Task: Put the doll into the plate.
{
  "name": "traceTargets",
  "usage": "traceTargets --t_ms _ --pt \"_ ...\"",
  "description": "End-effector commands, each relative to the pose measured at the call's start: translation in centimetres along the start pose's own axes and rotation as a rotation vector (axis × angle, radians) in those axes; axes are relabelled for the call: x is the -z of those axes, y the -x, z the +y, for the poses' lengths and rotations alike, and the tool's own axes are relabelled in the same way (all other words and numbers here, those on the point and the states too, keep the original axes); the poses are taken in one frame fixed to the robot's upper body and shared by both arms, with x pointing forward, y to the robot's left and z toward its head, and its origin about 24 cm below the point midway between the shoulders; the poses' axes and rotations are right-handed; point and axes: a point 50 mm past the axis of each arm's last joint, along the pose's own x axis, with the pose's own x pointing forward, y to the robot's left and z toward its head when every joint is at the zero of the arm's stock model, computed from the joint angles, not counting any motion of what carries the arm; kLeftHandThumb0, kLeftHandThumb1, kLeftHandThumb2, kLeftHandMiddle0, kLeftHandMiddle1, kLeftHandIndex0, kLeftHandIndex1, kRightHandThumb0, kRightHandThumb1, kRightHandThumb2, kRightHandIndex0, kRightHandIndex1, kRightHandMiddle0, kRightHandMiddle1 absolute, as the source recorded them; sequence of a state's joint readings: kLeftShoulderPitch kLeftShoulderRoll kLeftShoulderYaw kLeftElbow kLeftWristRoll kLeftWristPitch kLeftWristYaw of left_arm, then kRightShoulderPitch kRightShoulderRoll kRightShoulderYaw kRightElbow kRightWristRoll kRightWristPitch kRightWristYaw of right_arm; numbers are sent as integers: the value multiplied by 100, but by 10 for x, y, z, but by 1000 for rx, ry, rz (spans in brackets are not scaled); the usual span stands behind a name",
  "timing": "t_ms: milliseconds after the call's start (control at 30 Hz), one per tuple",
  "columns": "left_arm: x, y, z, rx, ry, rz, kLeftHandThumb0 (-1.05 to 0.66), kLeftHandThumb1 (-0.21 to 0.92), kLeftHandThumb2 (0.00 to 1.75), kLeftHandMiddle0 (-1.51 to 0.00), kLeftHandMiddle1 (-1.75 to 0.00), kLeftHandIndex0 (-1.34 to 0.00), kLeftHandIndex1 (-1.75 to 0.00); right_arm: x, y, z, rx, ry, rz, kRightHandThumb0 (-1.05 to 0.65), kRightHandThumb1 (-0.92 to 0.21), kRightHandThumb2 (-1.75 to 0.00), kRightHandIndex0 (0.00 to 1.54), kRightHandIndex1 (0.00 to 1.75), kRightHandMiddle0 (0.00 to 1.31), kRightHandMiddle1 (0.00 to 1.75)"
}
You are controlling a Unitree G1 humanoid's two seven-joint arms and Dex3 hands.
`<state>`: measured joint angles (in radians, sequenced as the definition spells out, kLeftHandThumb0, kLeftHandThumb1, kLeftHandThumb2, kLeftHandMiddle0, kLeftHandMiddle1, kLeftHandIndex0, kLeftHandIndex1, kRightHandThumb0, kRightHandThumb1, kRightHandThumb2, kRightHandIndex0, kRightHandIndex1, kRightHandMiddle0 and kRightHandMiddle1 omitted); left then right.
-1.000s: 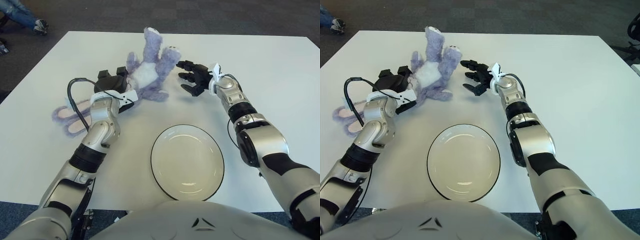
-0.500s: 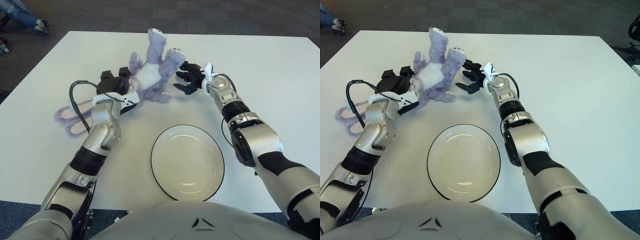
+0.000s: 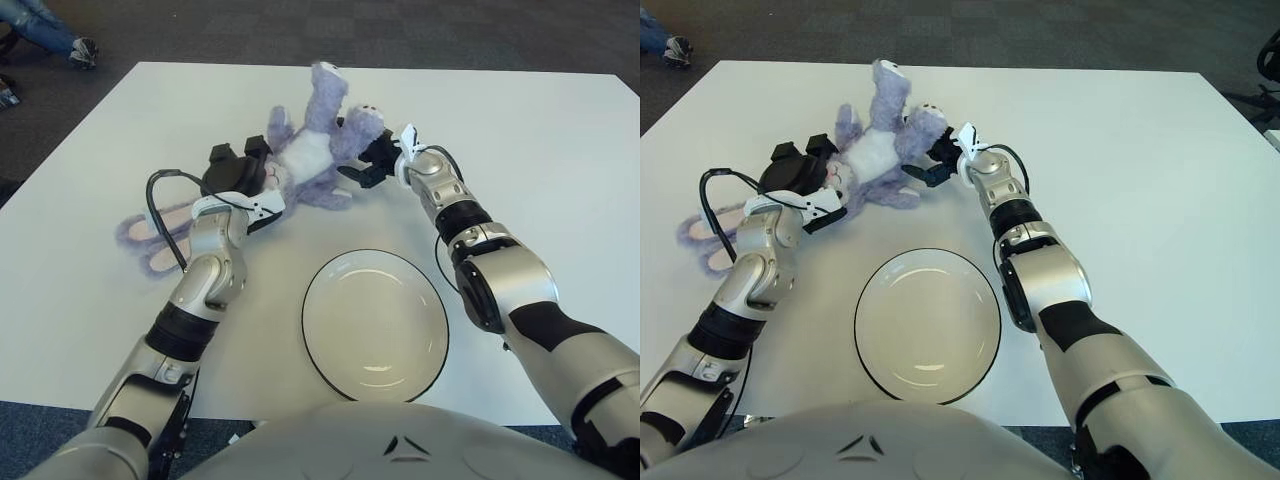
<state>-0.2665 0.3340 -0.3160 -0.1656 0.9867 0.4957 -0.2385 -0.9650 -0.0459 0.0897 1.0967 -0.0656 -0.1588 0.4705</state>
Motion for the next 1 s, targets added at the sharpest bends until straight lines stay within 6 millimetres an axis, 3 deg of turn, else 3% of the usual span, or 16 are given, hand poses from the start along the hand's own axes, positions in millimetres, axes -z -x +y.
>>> traceTargets --t_ms 0,167,467,533,567,600,667,767,833,867,900,967 --pt "-2 3 -6 24 19 -8 0 14 130 0 -172 0 -155 -16 -4 -2 -1 -4 -49 -44 -27 -101 0 0 0 0" --pt "-4 5 -7 19 31 -7 2 15 131 0 -164 0 -141 -19 -5 -1 13 -36 -77 -39 -25 -104 3 1 0 0" --pt "-6 6 -8 27 47 -9 6 18 132 0 -158 0 -121 -22 -6 1 51 -101 -126 -32 -24 -108 16 10 0 35" --pt "-7 6 -9 28 51 -8 6 19 132 0 -163 0 -120 -23 -6 2 61 -118 -138 -29 -23 -111 10 56 0 71" --pt "-7 6 -9 30 52 -8 6 19 132 0 -164 0 -119 -23 -6 2 69 -133 -148 -28 -23 -111 9 64 0 77" --pt "-7 6 -9 31 52 -7 7 19 133 0 -162 0 -119 -23 -6 2 73 -142 -154 -25 -23 -114 9 89 0 105" --pt "-7 6 -10 36 51 -6 9 19 133 0 -158 0 -117 -23 -6 2 81 -166 -168 -22 -25 -119 11 122 0 142" --pt "-7 6 -10 48 44 -1 10 18 135 0 -151 0 -115 -23 -6 2 96 -213 -189 -15 -26 -122 15 143 3 164" --pt "-7 6 -11 52 42 2 11 18 135 0 -147 0 -114 -23 -6 2 103 -236 -198 -12 -27 -122 17 149 6 169" --pt "-7 6 -11 53 42 2 12 18 135 0 -145 0 -114 -23 -6 2 106 -245 -202 -8 -33 -115 36 140 20 171" --pt "-8 6 -10 54 44 5 12 18 135 0 -144 0 -114 -23 -6 2 113 -254 -208 -6 -36 -112 43 137 24 172" --pt "-8 7 -10 54 48 8 13 18 135 0 -142 0 -114 -23 -5 2 125 -260 -214 -3 -32 -116 64 129 43 173"
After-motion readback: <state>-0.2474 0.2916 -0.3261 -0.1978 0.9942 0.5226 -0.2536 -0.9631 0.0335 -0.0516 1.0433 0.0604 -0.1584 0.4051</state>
